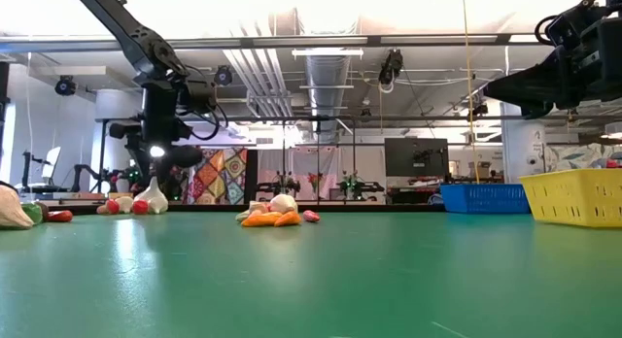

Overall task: Sort produce into baskets
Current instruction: Put the white garlic into the green bin

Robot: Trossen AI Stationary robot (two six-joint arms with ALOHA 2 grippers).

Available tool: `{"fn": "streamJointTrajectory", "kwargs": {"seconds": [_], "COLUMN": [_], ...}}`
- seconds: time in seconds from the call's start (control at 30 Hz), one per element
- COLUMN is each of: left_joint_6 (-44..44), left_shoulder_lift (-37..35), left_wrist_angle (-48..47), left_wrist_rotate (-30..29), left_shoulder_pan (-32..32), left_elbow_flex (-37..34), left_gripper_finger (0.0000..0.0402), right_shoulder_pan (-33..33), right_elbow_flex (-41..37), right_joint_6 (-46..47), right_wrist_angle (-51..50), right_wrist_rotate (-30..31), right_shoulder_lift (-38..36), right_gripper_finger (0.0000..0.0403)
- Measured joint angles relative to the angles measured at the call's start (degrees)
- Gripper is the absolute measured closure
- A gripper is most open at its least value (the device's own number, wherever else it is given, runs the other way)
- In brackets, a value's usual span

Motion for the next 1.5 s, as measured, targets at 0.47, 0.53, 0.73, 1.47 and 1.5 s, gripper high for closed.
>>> {"fn": "streamJointTrajectory", "kwargs": {"seconds": [0.47,0.53,0.73,1.47,1.5], "left_joint_6": [1.09,1.09,2.37,2.16,2.16], "left_shoulder_lift": [1.59,1.59,1.59,1.63,1.63], "left_wrist_angle": [-0.01,0.24,0.26,2.57,2.60], "left_wrist_rotate": [-1.15,-1.17,-1.26,-1.33,-1.33], "left_shoulder_pan": [-0.77,-0.77,-0.51,0.85,0.87], "left_elbow_flex": [-0.04,-0.04,-0.04,-0.04,-0.04], "left_gripper_finger": [0.0297,0.0314,0.0339,0.0281,0.0287], "right_shoulder_pan": [0.00,0.00,0.00,0.00,0.00], "right_elbow_flex": [0.01,0.00,-0.01,0.01,0.02], "right_joint_6": [0.00,0.00,0.00,0.00,0.00], "right_wrist_angle": [0.00,0.00,0.00,0.00,0.00], "right_wrist_rotate": [0.00,-0.02,-0.02,-0.02,0.00], "right_shoulder_lift": [-0.02,0.01,0.00,0.01,0.01], "right_gripper_finger": [0.0335,0.0335,0.0335,0.0335,0.0335]}}
